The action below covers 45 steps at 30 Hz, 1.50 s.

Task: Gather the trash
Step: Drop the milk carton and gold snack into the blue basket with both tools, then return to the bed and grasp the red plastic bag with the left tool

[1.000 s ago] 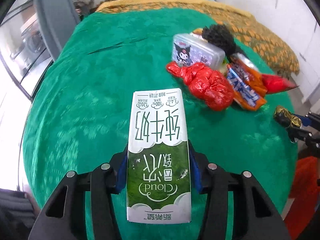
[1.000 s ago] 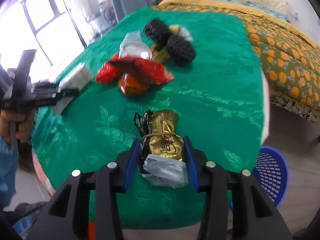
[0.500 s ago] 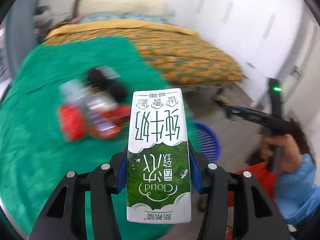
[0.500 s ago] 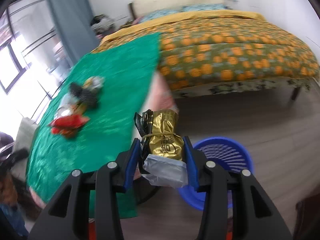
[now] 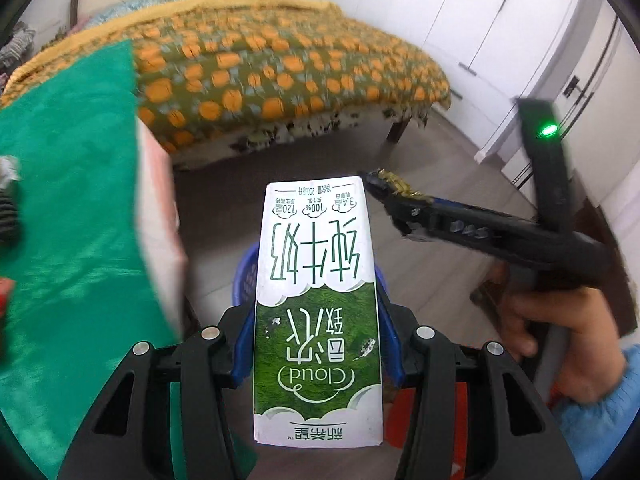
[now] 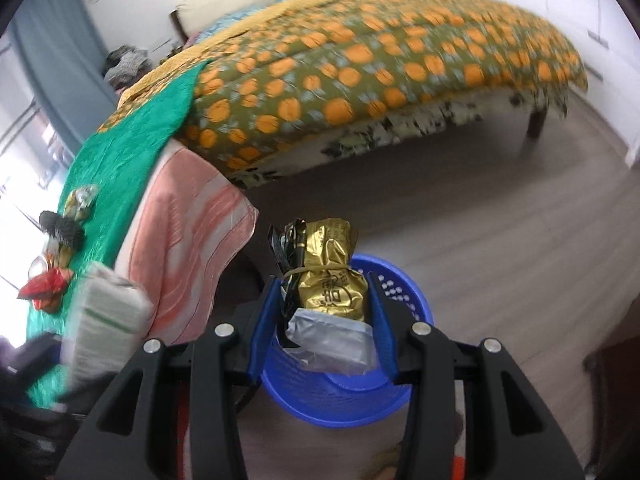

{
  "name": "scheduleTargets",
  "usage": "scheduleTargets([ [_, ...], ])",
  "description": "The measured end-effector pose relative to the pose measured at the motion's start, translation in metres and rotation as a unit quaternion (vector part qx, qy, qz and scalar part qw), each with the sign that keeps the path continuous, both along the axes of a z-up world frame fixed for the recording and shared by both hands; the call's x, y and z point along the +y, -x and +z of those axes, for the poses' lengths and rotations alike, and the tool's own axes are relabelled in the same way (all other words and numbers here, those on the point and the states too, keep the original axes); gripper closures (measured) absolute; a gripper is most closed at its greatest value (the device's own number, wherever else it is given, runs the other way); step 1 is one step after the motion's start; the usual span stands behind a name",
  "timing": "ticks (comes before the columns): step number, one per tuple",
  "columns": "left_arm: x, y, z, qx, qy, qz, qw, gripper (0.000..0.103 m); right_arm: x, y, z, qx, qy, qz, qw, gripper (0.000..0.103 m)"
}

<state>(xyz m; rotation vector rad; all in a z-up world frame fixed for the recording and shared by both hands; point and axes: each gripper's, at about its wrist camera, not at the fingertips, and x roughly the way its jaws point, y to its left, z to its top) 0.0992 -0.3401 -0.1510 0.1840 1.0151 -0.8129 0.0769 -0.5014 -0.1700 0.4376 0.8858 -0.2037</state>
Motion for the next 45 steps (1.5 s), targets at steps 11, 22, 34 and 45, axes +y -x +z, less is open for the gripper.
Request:
scheduleTargets([
  [11, -0.062, -0.032, -0.072, 0.015, -0.033, 0.009, 0.9993, 0.042, -0.038, -0.007, -0.027, 0.002, -0.061, -0.010, 0.998, 0.056],
  [22, -0.038, -0.007, -0.015, -0.055, 0.048, 0.002, 0.9974, 0.005, -0.043, 0.010, -0.001, -0.032, -0.029, -0.048, 0.998, 0.020],
  [34, 0.064, 0.060, 0.034, -0.095, 0.075, -0.005, 0.9927, 0.005, 0.047, 0.031, 0.055, -0.125, 0.138, -0.024, 0.982, 0.014],
  [45, 0.239, 0.050, 0.023, -0.116, -0.002, 0.124, 0.9855, 0.005, 0.188, 0.020, 0.042, -0.139, 0.158, 0.114, 0.971, 0.014],
])
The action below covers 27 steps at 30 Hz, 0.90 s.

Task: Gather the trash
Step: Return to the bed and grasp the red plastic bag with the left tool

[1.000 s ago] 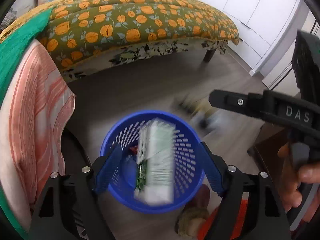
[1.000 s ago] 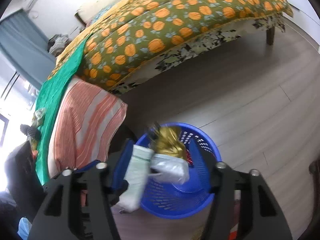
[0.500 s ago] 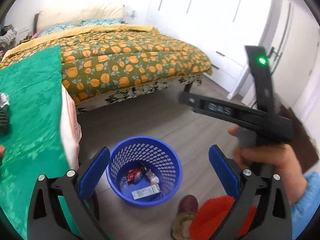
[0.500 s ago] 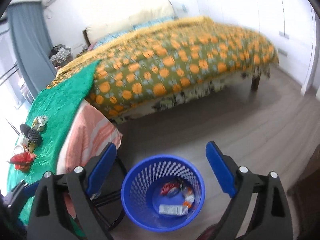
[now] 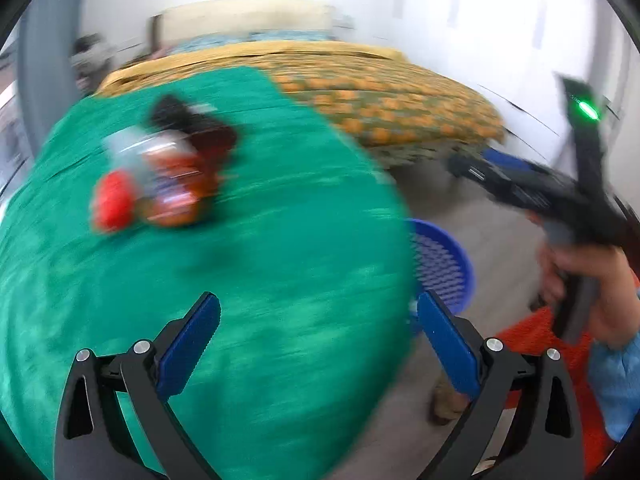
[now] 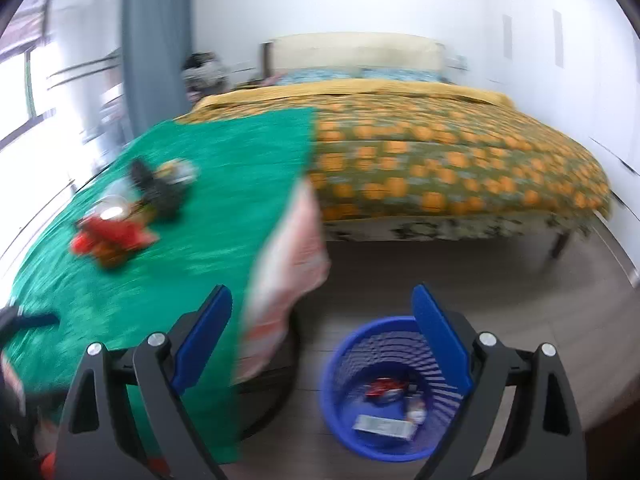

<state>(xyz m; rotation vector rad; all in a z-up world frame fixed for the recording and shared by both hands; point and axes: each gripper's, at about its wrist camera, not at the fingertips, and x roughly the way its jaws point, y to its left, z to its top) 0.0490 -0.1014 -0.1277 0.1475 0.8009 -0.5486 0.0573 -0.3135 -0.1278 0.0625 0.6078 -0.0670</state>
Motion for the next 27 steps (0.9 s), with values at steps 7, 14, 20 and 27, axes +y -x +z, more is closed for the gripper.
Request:
scheduleTargets([
  [7, 0.113, -0.071, 0.017, 0.031, 0.062, 0.135, 0.9884, 0.005, 0.105, -0.005, -0.007, 0.009, 0.007, 0.113, 0.994, 0.014],
  [14, 0.110, -0.141, 0.026, 0.049, 0.076, 0.143, 0.9857, 0.006, 0.158, -0.003, -0.024, 0.015, 0.041, 0.165, 0.985, 0.014],
  [20, 0.102, -0.179, 0.003, 0.054, 0.030, 0.162, 0.9849, 0.006, 0.150, -0.001, -0.024, 0.009, 0.044, 0.160, 0.986, 0.014],
  [27, 0.109, -0.190, -0.011, 0.072, 0.034, 0.148, 0.9857, 0.027, 0.134, 0.001, -0.023, 0.010, 0.031, 0.141, 0.989, 0.014],
])
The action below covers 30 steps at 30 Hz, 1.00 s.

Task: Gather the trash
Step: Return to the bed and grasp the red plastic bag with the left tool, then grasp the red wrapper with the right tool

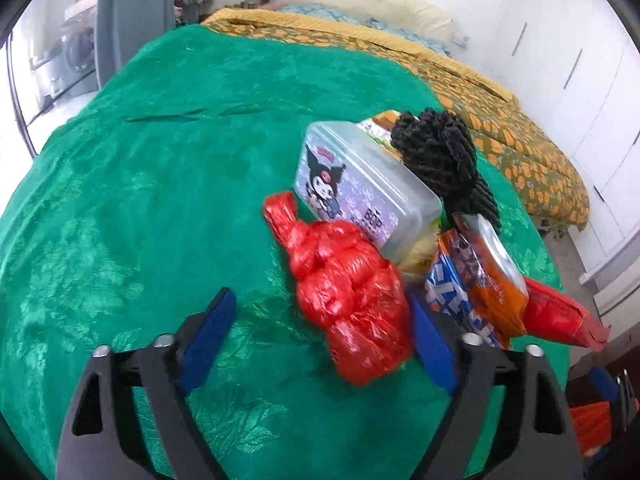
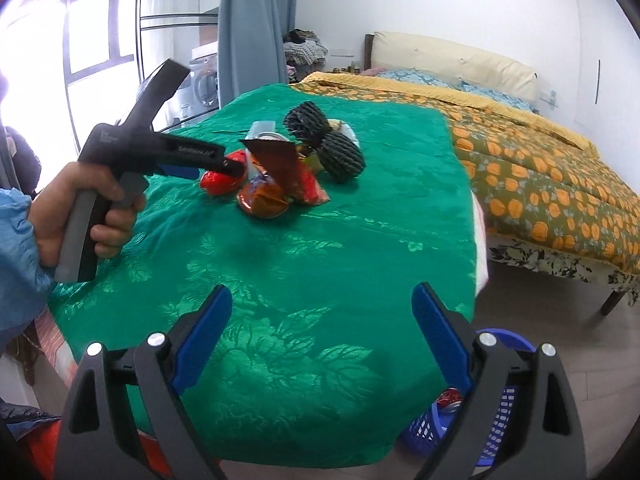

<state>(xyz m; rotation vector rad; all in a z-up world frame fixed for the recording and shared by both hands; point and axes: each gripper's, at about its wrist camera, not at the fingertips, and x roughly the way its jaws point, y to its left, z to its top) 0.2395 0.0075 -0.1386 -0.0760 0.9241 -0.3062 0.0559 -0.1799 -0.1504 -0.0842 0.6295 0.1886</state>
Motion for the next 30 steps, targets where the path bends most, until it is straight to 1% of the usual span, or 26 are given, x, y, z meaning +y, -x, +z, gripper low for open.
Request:
scheduleTargets([
  [1, 0.000, 0.001, 0.000, 0.000, 0.008, -0.009, 0.9999, 0.035, -0.001, 0.001, 0.001, -0.001, -0.001, -0.002, 1.000, 0.014],
  [2, -0.001, 0.003, -0.001, -0.001, 0.010, -0.016, 0.9998, 0.040, -0.002, 0.001, 0.002, -0.003, -0.001, -0.003, 1.000, 0.014],
  [3, -0.002, 0.004, 0.000, -0.002, 0.011, -0.023, 0.9997, 0.055, -0.002, 0.001, 0.003, -0.004, -0.001, -0.005, 1.000, 0.014],
  [4, -0.004, 0.006, 0.002, -0.003, 0.005, -0.033, 0.9994, 0.061, -0.003, 0.002, 0.003, -0.005, 0.000, -0.006, 1.000, 0.014],
  [6, -0.003, 0.014, 0.005, -0.009, -0.008, -0.040, 0.9991, 0.064, -0.005, 0.001, 0.002, -0.004, 0.001, -0.007, 1.000, 0.014],
  [8, 0.002, 0.024, 0.012, -0.011, -0.023, -0.051, 0.9984, 0.064, -0.007, 0.000, 0.002, -0.003, 0.004, -0.010, 1.000, 0.014],
  [12, 0.020, 0.052, 0.024, 0.006, -0.039, -0.081, 0.9959, 0.064, -0.011, -0.002, 0.004, 0.001, -0.005, -0.010, 1.000, 0.014],
  [13, 0.026, 0.062, 0.025, 0.012, -0.047, -0.093, 0.9944, 0.063, -0.012, -0.003, 0.005, 0.003, -0.010, -0.010, 1.000, 0.014],
  [15, 0.032, 0.075, 0.022, 0.016, -0.050, -0.101, 0.9934, 0.060, -0.011, -0.012, 0.012, 0.005, -0.029, -0.007, 1.000, 0.014],
  [16, 0.034, 0.082, 0.018, 0.016, -0.053, -0.098, 0.9936, 0.055, -0.009, -0.016, 0.016, 0.006, -0.035, -0.001, 0.999, 0.014],
  [17, 0.034, 0.086, 0.016, 0.014, -0.054, -0.097, 0.9937, 0.052, -0.002, -0.025, 0.022, 0.011, -0.036, 0.016, 0.999, 0.014],
  [19, 0.033, 0.090, 0.009, 0.007, -0.057, -0.091, 0.9942, 0.032, 0.012, -0.038, 0.029, 0.012, -0.029, 0.039, 0.999, 0.014],
  [21, 0.031, 0.091, 0.003, -0.001, -0.059, -0.077, 0.9953, 0.024, 0.025, -0.051, 0.035, 0.003, -0.020, 0.050, 0.999, 0.014],
  [22, 0.031, 0.089, 0.000, -0.005, -0.056, -0.071, 0.9959, 0.023, 0.031, -0.060, 0.037, 0.005, -0.014, 0.054, 0.998, 0.017],
  [23, 0.031, 0.087, -0.002, -0.007, -0.056, -0.065, 0.9963, 0.022, 0.034, -0.067, 0.038, 0.006, -0.012, 0.055, 0.998, 0.024],
  [24, 0.030, 0.085, -0.005, -0.009, -0.058, -0.059, 0.9965, 0.021, 0.038, -0.075, 0.039, 0.009, -0.011, 0.055, 0.998, 0.029],
  [25, 0.030, 0.084, -0.008, -0.011, -0.060, -0.054, 0.9967, 0.021, 0.040, -0.085, 0.040, 0.013, -0.011, 0.053, 0.998, 0.042],
  [26, 0.031, 0.084, -0.011, -0.012, -0.060, -0.051, 0.9969, 0.021, 0.040, -0.090, 0.039, 0.016, -0.013, 0.052, 0.998, 0.060],
  [27, 0.030, 0.084, -0.012, -0.016, -0.059, -0.050, 0.9969, 0.019, 0.039, -0.094, 0.038, 0.020, -0.016, 0.052, 0.998, 0.068],
  [30, 0.031, 0.086, -0.012, -0.021, -0.059, -0.052, 0.9967, 0.018, 0.032, -0.086, 0.037, 0.020, -0.029, 0.061, 0.998, 0.069],
])
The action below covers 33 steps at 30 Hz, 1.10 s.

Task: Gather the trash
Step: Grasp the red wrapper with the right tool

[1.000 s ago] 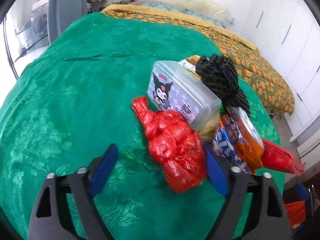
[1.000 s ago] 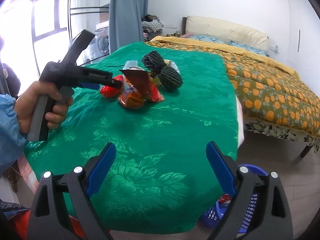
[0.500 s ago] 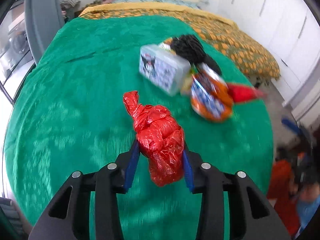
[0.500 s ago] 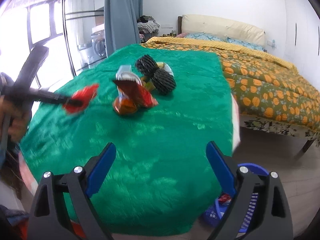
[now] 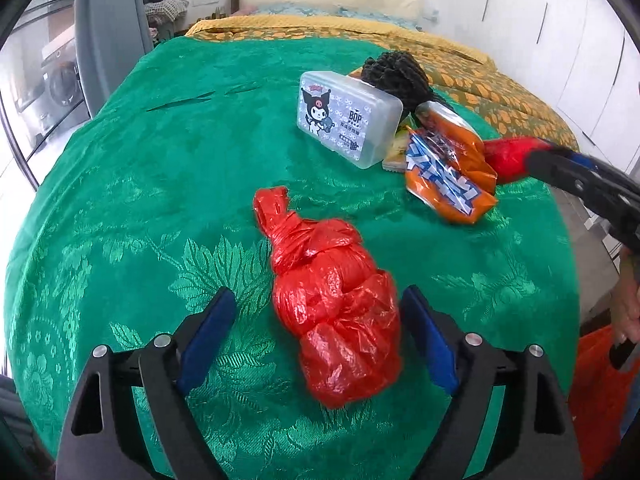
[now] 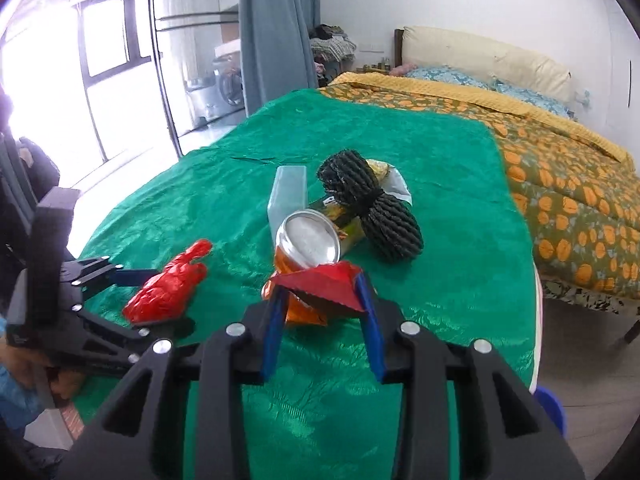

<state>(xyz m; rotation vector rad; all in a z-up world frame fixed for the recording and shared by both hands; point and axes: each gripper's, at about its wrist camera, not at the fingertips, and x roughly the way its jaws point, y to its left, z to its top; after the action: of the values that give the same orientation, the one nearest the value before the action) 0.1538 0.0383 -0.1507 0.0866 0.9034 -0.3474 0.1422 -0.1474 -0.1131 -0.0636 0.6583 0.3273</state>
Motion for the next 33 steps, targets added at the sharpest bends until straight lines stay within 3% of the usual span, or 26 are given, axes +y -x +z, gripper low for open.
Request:
scheduleTargets([
  [9, 0.001, 0.000, 0.001, 0.001, 0.015, -0.003, 0.9999, 0.014, -0.025, 0.069, -0.046, 0.039, 0.079, 0.034, 0.996, 0.069],
  [11, 0.000, 0.000, 0.001, 0.002, 0.015, -0.004, 0.9999, 0.013, -0.031, 0.074, -0.052, 0.053, 0.076, 0.033, 0.995, 0.068],
  [12, -0.001, 0.000, 0.001, 0.002, 0.015, -0.005, 0.9999, 0.013, -0.035, 0.076, -0.052, 0.058, 0.069, 0.031, 0.995, 0.063],
  [13, -0.001, 0.000, 0.001, 0.003, 0.014, -0.006, 0.9999, 0.012, -0.037, 0.078, -0.052, 0.062, 0.061, 0.031, 0.996, 0.042],
  [14, -0.002, 0.001, 0.001, 0.003, 0.013, -0.006, 0.9999, 0.012, -0.040, 0.080, -0.050, 0.065, 0.049, 0.029, 0.996, 0.027],
  [18, -0.005, 0.003, 0.001, 0.003, 0.009, -0.007, 0.9999, 0.011, -0.052, 0.082, -0.037, 0.064, 0.000, 0.010, 0.998, 0.025],
  [21, -0.006, 0.003, 0.001, 0.006, 0.009, -0.011, 0.9999, 0.011, -0.065, 0.067, -0.018, 0.076, -0.067, -0.017, 0.995, 0.025],
  [24, -0.003, 0.001, 0.006, 0.022, 0.031, -0.019, 0.9991, 0.011, -0.065, 0.036, 0.003, 0.116, -0.115, -0.025, 0.986, 0.026],
  [27, -0.001, -0.001, 0.020, 0.025, 0.057, -0.028, 0.9977, 0.011, -0.046, -0.004, 0.007, 0.159, -0.098, -0.012, 0.982, 0.035],
  [30, -0.006, -0.006, 0.027, 0.024, 0.039, -0.032, 0.9984, 0.011, -0.024, -0.036, -0.007, 0.207, -0.060, 0.000, 0.976, 0.056],
  [32, -0.011, -0.010, 0.025, 0.029, 0.023, -0.036, 0.9987, 0.011, -0.014, -0.045, -0.022, 0.230, -0.025, 0.005, 0.973, 0.082],
  [33, -0.013, -0.011, 0.024, 0.029, 0.015, -0.037, 0.9988, 0.015, -0.014, -0.043, -0.026, 0.230, -0.011, 0.005, 0.973, 0.086],
])
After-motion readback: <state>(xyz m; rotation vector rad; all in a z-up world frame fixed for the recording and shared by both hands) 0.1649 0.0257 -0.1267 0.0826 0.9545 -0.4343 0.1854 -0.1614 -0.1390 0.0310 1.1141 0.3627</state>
